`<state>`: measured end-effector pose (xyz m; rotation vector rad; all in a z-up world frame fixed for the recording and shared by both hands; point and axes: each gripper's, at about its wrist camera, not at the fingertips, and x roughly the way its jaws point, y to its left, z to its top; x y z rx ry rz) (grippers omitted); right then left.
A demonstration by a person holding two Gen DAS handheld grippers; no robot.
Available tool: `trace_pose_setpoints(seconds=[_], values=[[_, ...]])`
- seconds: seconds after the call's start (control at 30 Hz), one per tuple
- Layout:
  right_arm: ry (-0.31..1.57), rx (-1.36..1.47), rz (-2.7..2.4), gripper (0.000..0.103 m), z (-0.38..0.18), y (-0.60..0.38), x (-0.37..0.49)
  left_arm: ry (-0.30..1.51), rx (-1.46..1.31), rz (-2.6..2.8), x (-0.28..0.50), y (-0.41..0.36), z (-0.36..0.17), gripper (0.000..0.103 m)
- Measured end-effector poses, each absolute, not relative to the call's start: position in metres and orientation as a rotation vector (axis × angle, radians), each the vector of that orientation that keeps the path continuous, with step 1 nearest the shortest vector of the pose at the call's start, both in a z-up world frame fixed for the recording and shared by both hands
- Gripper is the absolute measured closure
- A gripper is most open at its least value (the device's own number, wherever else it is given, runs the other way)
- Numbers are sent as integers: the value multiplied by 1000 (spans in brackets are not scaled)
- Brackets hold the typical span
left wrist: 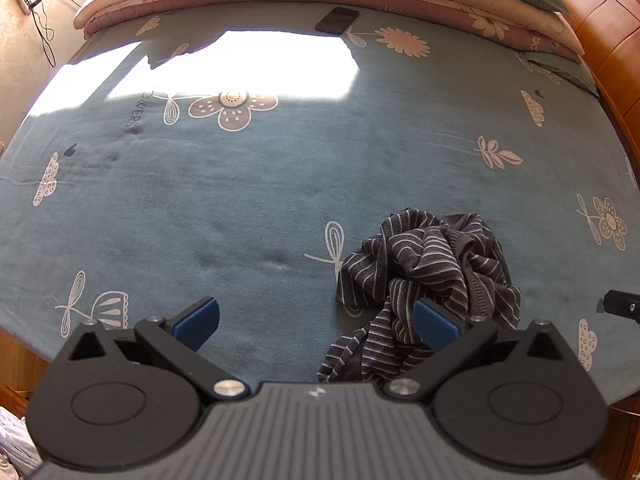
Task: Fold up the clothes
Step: 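Move both tools over the crumpled striped sweater on the bed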
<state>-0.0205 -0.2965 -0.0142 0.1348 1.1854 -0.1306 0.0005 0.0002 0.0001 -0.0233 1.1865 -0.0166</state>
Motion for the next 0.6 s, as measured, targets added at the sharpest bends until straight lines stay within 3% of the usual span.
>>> trace_pose_setpoints(seconds=[0.6], values=[[1179,157,-143,0,-11,-298,-21,1209,-62,-23,4,3,-3,0]])
